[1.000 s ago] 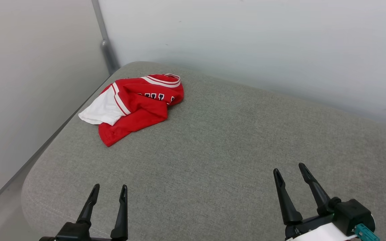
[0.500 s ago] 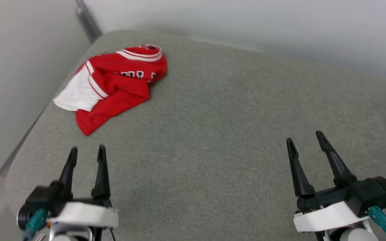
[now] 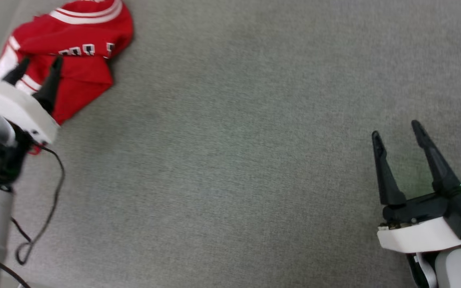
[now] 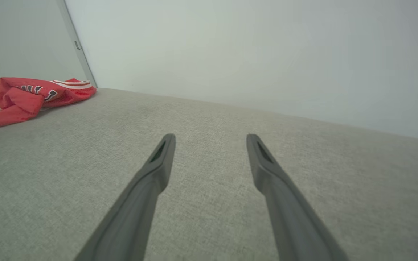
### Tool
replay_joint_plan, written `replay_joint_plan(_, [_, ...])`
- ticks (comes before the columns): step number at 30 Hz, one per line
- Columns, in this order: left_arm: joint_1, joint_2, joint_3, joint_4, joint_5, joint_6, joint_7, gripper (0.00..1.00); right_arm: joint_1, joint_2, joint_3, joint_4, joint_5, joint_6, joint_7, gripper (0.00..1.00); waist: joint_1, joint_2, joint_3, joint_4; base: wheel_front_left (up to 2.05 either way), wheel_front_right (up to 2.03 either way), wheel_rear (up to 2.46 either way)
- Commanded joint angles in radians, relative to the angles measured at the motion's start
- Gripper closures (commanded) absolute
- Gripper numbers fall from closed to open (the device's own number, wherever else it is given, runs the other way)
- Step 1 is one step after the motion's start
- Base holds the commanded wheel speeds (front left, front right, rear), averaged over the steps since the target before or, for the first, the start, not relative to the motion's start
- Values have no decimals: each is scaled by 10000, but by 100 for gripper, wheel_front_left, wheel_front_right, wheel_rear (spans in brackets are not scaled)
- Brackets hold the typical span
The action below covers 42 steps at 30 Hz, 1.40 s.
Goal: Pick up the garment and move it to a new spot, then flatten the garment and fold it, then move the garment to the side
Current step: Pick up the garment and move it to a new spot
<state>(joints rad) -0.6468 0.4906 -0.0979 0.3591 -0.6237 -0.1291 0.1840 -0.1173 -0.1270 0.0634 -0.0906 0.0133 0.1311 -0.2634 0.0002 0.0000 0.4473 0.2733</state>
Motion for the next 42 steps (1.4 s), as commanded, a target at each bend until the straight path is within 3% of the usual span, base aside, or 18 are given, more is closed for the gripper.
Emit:
replay_joint_plan(1, [-314,256,-231,222,-217,-6,451,0,-138,-67,-29,-80,-15,-5,-21,0,-2,0,706,-499,0,0,0])
replay_joint_plan(4, [-1385,1171,-674,659,-931,-7,1926,0,-320,-138,-13,-229,12,-5,-21,0,-2,0,1158,-717,0,0,0])
replay_joint_plan(6, [-1860,2014,-1294,921,-636,6,2709,0,-361,-155,-57,-325,-73,-6,-21,0,-2,0,1486,-856,0,0,0])
replay_joint_plan(7, [-2159,2131,-1435,1055,-766,6,2968,0,-372,-153,-71,-404,-139,-6,-21,0,-2,0,1640,-921,0,0,0])
replay_joint_plan(9, [-2676,2083,-1441,1313,-1312,-8,3415,0,-375,-106,-79,-488,-198,-5,-21,0,-2,0,1900,-1035,0,0,0])
replay_joint_plan(13, [-3298,2504,-1595,1886,-2000,8,4275,0,-248,-87,68,-465,-307,-6,-7,0,-2,0,2275,-1281,0,0,0])
replay_joint_plan(22, [-3685,2315,-2146,2993,-2959,3,5874,0,-332,-63,-50,-470,-343,-14,54,0,-2,0,2814,-1536,0,0,0])
replay_joint_plan(23, [-3643,2242,-2220,3090,-3016,3,5970,11,-334,-58,-64,-474,-354,-14,57,0,-2,0,2833,-1534,0,0,0])
replay_joint_plan(24, [-3616,2186,-2282,3176,-3045,3,5989,74,-339,-57,-80,-473,-363,-14,59,0,-2,0,2845,-1531,0,0,0])
replay_joint_plan(25, [-3612,2112,-2314,3249,-3121,3,5952,100,-350,-51,-95,-456,-375,-14,61,0,-2,0,2840,-1527,0,0,0])
replay_joint_plan(32, [-3496,2142,-2428,3332,-3284,-11,4960,100,-417,-26,-84,-393,-412,-14,49,0,-2,0,2337,-1432,0,0,0])
replay_joint_plan(42, [-2965,2761,-3000,2384,-3608,-10,2119,100,-197,173,62,117,-206,-8,-19,0,-2,0,-50,-1382,0,0,0])
